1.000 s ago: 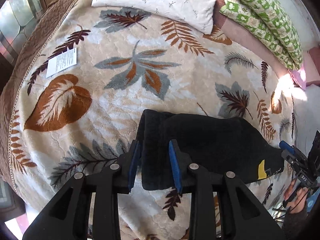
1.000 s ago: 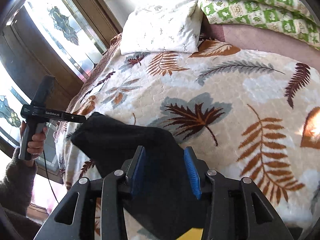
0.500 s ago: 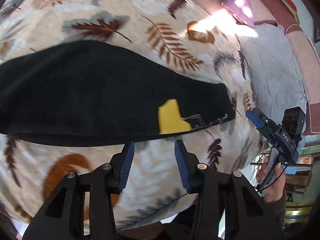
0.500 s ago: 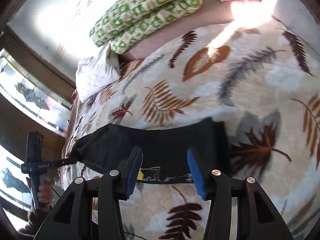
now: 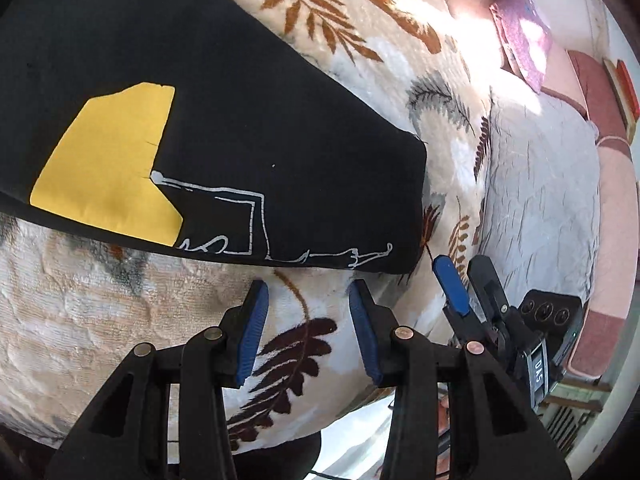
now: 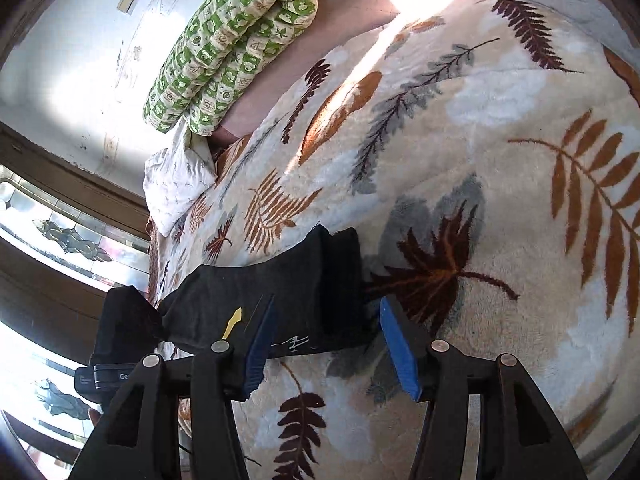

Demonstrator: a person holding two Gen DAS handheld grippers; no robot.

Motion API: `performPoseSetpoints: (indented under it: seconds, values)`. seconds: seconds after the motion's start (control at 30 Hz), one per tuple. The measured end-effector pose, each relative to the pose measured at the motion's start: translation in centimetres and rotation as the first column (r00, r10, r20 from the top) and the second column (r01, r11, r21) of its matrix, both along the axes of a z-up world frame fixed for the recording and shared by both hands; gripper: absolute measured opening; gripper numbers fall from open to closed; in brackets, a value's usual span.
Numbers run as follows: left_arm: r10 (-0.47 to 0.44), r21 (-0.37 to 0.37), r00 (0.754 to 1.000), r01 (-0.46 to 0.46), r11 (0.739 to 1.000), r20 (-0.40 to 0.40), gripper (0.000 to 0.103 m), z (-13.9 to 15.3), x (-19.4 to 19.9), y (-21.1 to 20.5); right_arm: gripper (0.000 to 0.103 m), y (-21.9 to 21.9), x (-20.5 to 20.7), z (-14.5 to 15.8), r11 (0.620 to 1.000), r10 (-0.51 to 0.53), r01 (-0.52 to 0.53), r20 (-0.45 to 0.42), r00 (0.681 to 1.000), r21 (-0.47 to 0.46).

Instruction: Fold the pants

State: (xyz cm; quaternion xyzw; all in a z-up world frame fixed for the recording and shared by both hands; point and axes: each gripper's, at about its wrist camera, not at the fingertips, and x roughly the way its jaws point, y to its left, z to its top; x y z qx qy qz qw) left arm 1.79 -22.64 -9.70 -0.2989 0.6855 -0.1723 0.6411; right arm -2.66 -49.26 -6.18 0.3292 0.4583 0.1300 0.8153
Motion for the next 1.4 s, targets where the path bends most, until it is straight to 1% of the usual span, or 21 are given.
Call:
performPoseSetpoints:
  seconds: [0.1,0.17,0.37,0.5,0.63,0.73,0.8,0.83,0.9,0.93,0.97,1.0,1.03,1.07,1.13,1.17,1.2,1.23,1.3,1.37,1.4]
  values:
    - [0.041,-0.008,0.999,-0.041,0.999,0.010,0.040,0.3,0.2,0.0,0.058,-0.3,0.3,-0.4,1.000,0.010,-0.010,-0.004,1.000,0.020]
    - [0.044,0.006,0.999,-0.044,0.999,0.020,0.040,0.4,0.4,-0.1,0.058,-0.5,0.5,-0.6,1.000,0.015,-0.015,-0.003,1.000,0.025]
    - [0.045,-0.011,0.999,-0.045,0.999,0.006,0.040,0.1,0.5,0.6,0.059,-0.9,1.7,-1.2,0.999,0.018,-0.017,-0.010,1.000,0.049]
    - [0.040,-0.024,0.999,-0.040,0.999,-0.001,0.040,0.1,0.5,1.3,0.059,1.1,3.3,-0.6,0.995,0.086,-0.088,0.033,0.996,0.052]
    - [0.016,-0.045,1.000,-0.016,0.999,-0.011,0.040,0.6,0.1,2.0,0.059,3.8,5.2,-1.0,0.990,0.140,-0.140,-0.016,0.990,-0.031]
    - [-0.035,-0.046,0.999,0.037,0.998,0.034,0.040,2.2,-0.6,3.8,0.056,5.1,5.7,-1.5,0.984,0.165,-0.167,-0.029,0.986,-0.060]
    - [-0.045,-0.034,0.995,0.048,0.998,0.089,0.040,3.8,-0.4,6.7,0.056,5.6,5.5,-1.5,0.983,0.171,-0.172,-0.021,0.985,-0.067]
    - [-0.030,-0.012,0.992,0.032,0.999,0.126,0.040,4.8,-0.2,8.8,0.056,5.8,5.4,-1.6,0.983,0.173,-0.174,-0.022,0.985,-0.063]
    - [0.017,0.074,0.976,-0.034,0.997,0.218,0.040,7.1,0.6,14.1,0.057,6.1,5.2,-1.8,0.982,0.178,-0.179,-0.026,0.984,-0.059]
    - [0.040,0.129,0.964,-0.076,0.989,0.262,0.040,8.3,1.0,17.0,0.057,6.3,5.1,-1.9,0.981,0.184,-0.186,-0.031,0.982,-0.062]
    - [0.080,0.188,0.947,-0.143,0.972,0.310,0.040,9.4,1.4,20.2,0.058,6.5,5.0,-1.8,0.980,0.185,-0.187,-0.036,0.982,-0.072]
    - [0.110,0.248,0.933,-0.203,0.947,0.343,0.040,10.3,1.8,23.2,0.058,6.7,4.9,-1.9,0.979,0.185,-0.188,-0.039,0.982,-0.081]
    - [0.130,0.311,0.923,-0.251,0.917,0.362,0.040,11.0,2.3,26.1,0.058,6.9,4.8,-1.9,0.978,0.185,-0.188,-0.041,0.982,-0.085]
    - [0.159,0.349,0.912,-0.300,0.888,0.379,0.041,11.5,2.8,28.8,0.058,7.0,4.8,-1.9,0.979,0.183,-0.186,-0.042,0.982,-0.086]
    - [0.203,0.411,0.905,-0.357,0.839,0.373,0.042,11.6,3.9,33.7,0.058,7.2,4.6,-1.9,0.980,0.177,-0.180,-0.045,0.983,-0.088]
    - [0.230,0.422,0.907,-0.374,0.826,0.353,0.043,11.4,4.5,35.8,0.058,7.3,4.6,-1.9,0.980,0.172,-0.176,-0.047,0.984,-0.091]
    - [0.255,0.411,0.906,-0.386,0.826,0.337,0.043,11.0,5.0,37.7,0.058,7.4,4.5,-1.9,0.981,0.167,-0.171,-0.050,0.985,-0.093]
    - [0.275,0.380,0.906,-0.389,0.839,0.321,0.044,10.5,5.6,39.0,0.058,7.5,4.5,-2.0,0.982,0.162,-0.166,-0.053,0.985,-0.093]
    - [0.289,0.332,0.924,-0.362,0.871,0.250,0.045,8.8,6.6,40.6,0.058,7.6,4.4,-2.1,0.983,0.150,-0.155,-0.059,0.987,-0.097]
    - [0.258,0.311,0.944,-0.313,0.897,0.206,0.045,7.5,7.2,41.1,0.058,7.7,4.3,-2.1,0.984,0.139,-0.145,-0.063,0.988,-0.106]
    - [0.235,0.328,0.952,-0.289,0.899,0.196,0.045,6.9,7.5,41.0,0.058,7.8,4.3,-2.1,0.984,0.134,-0.140,-0.065,0.989,-0.109]
